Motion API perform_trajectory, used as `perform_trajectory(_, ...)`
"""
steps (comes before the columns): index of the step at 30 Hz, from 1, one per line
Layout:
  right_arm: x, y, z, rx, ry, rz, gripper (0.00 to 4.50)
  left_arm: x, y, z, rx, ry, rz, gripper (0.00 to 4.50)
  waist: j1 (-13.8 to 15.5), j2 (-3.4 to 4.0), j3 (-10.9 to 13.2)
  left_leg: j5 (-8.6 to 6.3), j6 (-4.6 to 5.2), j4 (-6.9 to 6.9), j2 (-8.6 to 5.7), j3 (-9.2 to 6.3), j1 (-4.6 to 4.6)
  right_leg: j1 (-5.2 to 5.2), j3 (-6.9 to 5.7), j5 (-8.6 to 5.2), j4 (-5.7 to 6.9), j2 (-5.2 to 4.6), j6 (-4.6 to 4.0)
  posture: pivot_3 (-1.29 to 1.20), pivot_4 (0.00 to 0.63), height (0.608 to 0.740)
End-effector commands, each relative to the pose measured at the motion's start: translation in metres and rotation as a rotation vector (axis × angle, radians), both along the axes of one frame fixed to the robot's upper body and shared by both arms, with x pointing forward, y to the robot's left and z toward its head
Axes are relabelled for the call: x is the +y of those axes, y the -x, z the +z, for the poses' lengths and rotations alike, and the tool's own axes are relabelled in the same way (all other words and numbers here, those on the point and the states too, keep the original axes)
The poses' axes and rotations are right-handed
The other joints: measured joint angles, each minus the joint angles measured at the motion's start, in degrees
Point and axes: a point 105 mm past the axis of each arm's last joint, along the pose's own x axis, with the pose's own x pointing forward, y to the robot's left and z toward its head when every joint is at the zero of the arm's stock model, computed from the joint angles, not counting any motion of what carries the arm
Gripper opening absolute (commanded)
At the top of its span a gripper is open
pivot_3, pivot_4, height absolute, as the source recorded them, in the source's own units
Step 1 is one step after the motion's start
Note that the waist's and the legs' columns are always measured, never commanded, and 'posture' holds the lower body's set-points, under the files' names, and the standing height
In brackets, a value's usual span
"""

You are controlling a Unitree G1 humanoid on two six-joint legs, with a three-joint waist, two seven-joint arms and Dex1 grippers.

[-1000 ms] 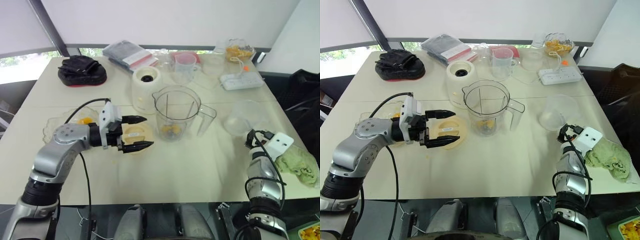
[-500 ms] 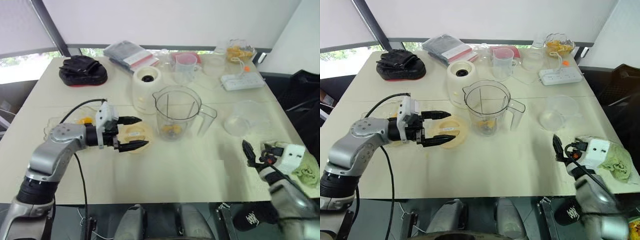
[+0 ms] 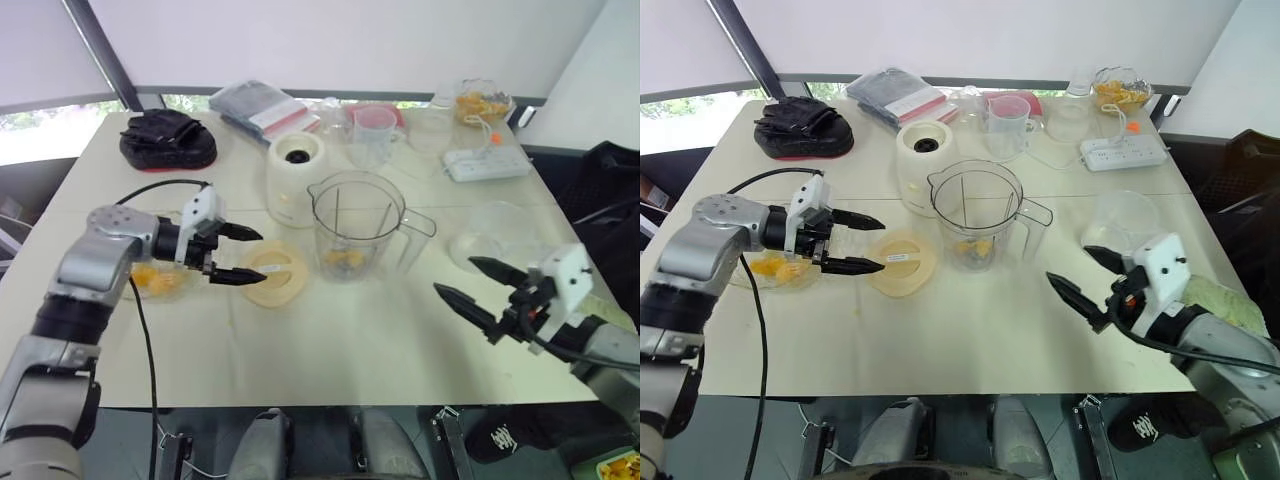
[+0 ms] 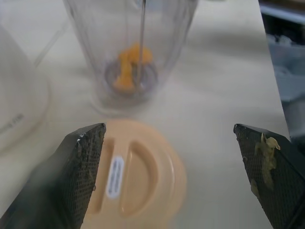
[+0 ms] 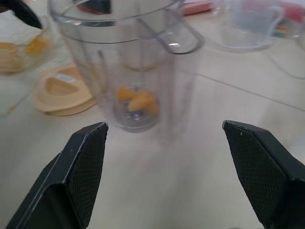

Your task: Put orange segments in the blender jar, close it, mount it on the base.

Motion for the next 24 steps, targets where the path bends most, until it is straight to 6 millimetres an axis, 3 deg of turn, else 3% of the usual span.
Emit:
perform_trajectory(1, 0.015, 0.0, 0.008, -0.053, -0.011, 0.025, 4.05, 0.003, -0.011, -0.006, -0.006, -0.068, -0.029, 4.5, 0.1, -0.01, 0.0, 0.0, 0.0, 0.03, 0.0, 0.0, -0.03, -0.02, -0.01, 0.0, 0.0, -0.01, 0.0, 0.0, 0.15, 0.74)
perform_trajectory(14, 0.023, 0.0, 0.007, -0.09, -0.022, -0.036, 4.05, -0.01, -0.042, -0.029, -0.019, -0.182, -0.065, 4.5, 1.1, -0.23, 0.1, 0.0, 0.0, 0.06, -0.02, 0.0, -0.09, -0.11, -0.02, 0.0, 0.01, -0.01, 0.0, 0.0, 0.15, 0.74)
perform_trajectory(16, 0.023, 0.002, 0.007, -0.091, -0.023, -0.043, 4.13, -0.01, -0.043, -0.028, -0.028, -0.187, -0.07, 3.97, 1.0, -0.28, 0.1, 0.0, 0.0, 0.07, -0.02, 0.0, -0.09, -0.11, -0.02, 0.0, 0.02, -0.01, 0.0, 0.0, 0.15, 0.74)
perform_trajectory(24, 0.023, 0.006, 0.004, -0.084, -0.031, -0.067, 4.13, -0.014, -0.047, -0.033, -0.027, -0.204, -0.072, 3.97, 1.1, -0.33, 0.1, 0.0, 0.0, 0.1, -0.02, -0.01, -0.09, -0.11, -0.02, 0.0, 0.04, -0.01, 0.0, 0.0, 0.15, 0.74)
